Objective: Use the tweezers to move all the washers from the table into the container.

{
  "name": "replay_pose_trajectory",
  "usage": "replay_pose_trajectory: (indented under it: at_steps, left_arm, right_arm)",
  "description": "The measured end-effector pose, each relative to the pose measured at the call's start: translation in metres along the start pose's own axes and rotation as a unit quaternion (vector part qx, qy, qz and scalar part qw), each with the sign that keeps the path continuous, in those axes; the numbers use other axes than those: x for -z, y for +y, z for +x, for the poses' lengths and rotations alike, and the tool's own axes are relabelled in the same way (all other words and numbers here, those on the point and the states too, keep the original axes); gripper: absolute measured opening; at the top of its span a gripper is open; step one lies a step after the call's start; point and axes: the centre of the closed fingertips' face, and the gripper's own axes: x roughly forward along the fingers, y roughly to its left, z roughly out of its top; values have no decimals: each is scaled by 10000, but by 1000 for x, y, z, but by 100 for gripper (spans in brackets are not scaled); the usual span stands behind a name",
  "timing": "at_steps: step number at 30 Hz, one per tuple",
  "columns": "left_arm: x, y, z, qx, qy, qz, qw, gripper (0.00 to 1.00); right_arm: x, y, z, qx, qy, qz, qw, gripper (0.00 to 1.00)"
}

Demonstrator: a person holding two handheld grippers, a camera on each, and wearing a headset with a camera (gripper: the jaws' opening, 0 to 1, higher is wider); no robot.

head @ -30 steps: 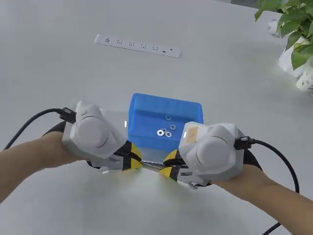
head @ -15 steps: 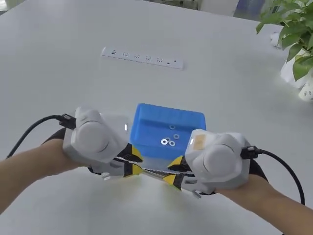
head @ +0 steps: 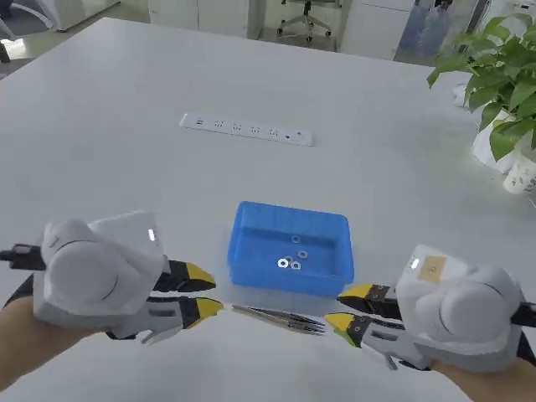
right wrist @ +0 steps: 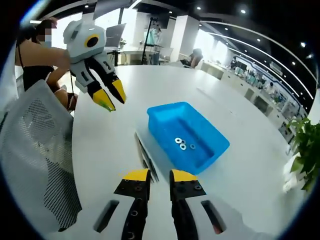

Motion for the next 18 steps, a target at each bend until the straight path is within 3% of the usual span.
replay_pose_trajectory:
  at_steps: [2, 7, 11, 14, 18]
  left_arm:
    - [1, -5, -8, -92, -34, -145, 9998, 18]
    - [11, -25, -26, -277, 171, -214, 9992, 21]
    - [15, -36, -37, -416, 200, -341, 9983, 21]
    - [10, -40, -47, -538, 131, -461, 9974, 22]
    - [3, -47, -58, -604, 7, -525, 9968, 23]
  right_arm:
    - [4, -1, -14, 165, -65, 67, 9998, 16]
    - [11, -4, -46, 689, -225, 388, 9966, 16]
    - [16, -9, -65, 1134, -369, 791, 9897, 16]
    - [15, -12, -82, 1476, -636, 1278, 9787, 16]
    - [17, -10, -97, 1630, -692, 1372, 9746, 17]
